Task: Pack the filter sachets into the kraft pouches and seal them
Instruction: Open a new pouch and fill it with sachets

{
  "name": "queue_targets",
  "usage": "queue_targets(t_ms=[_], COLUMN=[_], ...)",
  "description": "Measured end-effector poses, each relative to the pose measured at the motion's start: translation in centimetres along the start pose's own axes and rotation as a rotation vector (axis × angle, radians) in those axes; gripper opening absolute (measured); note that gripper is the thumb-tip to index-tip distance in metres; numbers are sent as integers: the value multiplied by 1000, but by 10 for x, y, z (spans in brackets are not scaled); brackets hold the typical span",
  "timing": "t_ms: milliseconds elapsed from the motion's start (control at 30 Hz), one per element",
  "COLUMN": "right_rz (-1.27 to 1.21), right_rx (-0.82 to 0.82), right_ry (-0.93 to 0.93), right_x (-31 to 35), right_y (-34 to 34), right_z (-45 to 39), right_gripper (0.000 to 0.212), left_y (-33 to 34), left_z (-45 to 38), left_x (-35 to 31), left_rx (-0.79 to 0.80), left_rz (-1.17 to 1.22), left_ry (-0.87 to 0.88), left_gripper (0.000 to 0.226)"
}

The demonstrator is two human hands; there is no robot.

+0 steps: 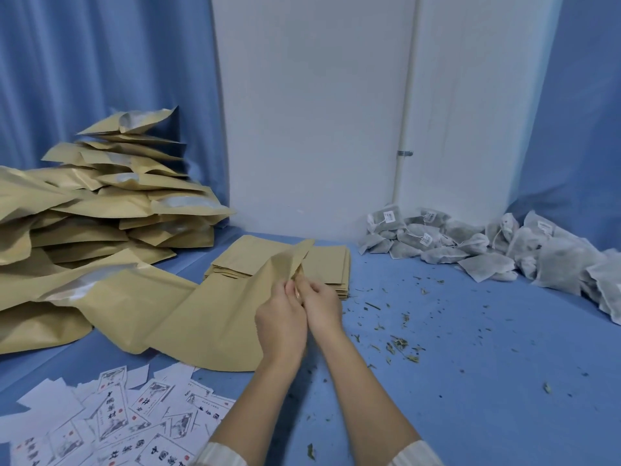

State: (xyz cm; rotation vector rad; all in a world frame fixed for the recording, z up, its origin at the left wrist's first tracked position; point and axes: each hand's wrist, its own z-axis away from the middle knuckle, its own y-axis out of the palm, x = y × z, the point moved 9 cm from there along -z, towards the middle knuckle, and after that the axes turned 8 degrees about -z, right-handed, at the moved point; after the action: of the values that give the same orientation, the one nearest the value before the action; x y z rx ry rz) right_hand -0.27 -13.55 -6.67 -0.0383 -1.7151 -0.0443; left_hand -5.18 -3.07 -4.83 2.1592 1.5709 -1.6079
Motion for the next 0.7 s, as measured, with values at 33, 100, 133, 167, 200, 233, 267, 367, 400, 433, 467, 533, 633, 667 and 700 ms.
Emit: queue_targets(t_ms=[33, 100, 133, 167, 200, 233, 267, 367, 400, 433, 467, 533, 633, 667, 700], right_rz=[-30, 21, 109, 189, 257, 310, 351, 449, 454, 443, 452, 473, 590, 640, 627], right_rx=[51, 107, 105, 100, 85, 61, 29, -72, -109, -139, -149, -149, -99, -60, -37], right_ry=[20, 1, -24, -42, -51, -54, -38, 62, 99, 115, 120, 94, -94, -160, -219], right_x=[0, 6, 10, 13, 15, 17, 19, 16, 14, 11, 9, 4, 14, 20, 26], right_y=[2, -1, -4, -6, -9, -12, -16, -27, -31, -33, -35, -38, -34, -28, -24], right_z=[0, -2, -3, -4, -6, -8, -9, -13, -13, -13, -13, -13, -9, -6, -6], right_gripper=[39, 33, 37, 42, 46, 49, 50, 44, 42, 39, 35, 16, 12, 7, 7], left_y=[3, 11, 14, 17, 19, 21, 23, 18, 16, 12, 7, -2, -5, -3, -1], left_z=[0, -1, -3, -2, -2, -1, 0, 4, 2, 0, -1, -6, -8, -9, -7], left_x=[-5, -15, -19, -24, -28, -33, -36, -36, -35, -35, -35, -35, -42, -46, -53], left_rx=[55, 173, 218, 258, 290, 309, 315, 267, 234, 201, 169, 125, 179, 182, 213], left_rz=[-96, -300, -388, -459, -519, -559, -578, -527, -475, -437, -422, -452, -553, -574, -583], left_ry=[52, 138, 175, 207, 242, 277, 301, 265, 235, 209, 192, 181, 206, 243, 277], left_gripper=[21, 12, 13, 16, 19, 20, 19, 13, 14, 15, 15, 15, 15, 16, 18])
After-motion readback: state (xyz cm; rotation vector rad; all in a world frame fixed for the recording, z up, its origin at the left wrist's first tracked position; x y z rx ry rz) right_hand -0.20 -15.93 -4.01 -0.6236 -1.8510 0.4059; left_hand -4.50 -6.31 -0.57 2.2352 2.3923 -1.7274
